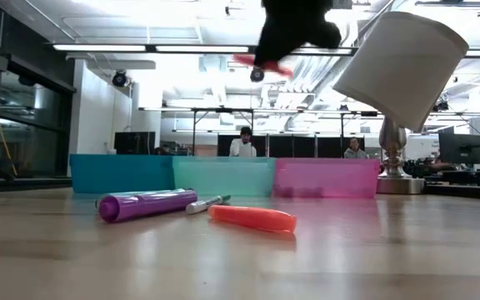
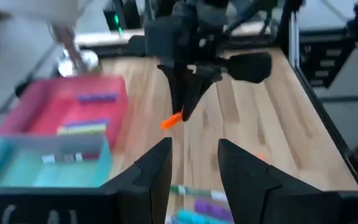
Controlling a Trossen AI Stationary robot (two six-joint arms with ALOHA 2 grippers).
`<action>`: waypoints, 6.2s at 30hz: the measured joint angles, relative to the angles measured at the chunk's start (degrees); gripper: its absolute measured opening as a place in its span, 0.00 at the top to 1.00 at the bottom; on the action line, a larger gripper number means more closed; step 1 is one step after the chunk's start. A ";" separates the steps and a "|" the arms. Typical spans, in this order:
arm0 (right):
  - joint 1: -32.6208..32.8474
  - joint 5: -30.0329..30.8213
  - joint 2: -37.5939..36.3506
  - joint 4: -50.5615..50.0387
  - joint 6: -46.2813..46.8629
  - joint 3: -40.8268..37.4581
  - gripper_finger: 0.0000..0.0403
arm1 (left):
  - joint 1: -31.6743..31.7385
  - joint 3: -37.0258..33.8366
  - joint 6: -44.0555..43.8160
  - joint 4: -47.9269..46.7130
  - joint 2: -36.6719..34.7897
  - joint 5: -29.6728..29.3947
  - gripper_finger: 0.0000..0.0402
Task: Pick & Place Markers
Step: Put the top orange pen into the blue bin
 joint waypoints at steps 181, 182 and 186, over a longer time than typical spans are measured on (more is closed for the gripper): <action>-5.23 7.20 -16.95 -20.85 13.61 -18.91 0.50 | 61.06 -0.04 -17.87 -11.33 34.23 26.18 0.83; -4.90 7.35 -17.19 -21.04 13.61 -18.91 0.50 | 61.06 -0.04 -18.23 -11.38 34.23 26.03 0.80; -3.91 8.27 -18.34 -21.17 13.62 -18.91 0.50 | 61.04 -0.04 -18.44 -11.29 34.23 26.01 0.69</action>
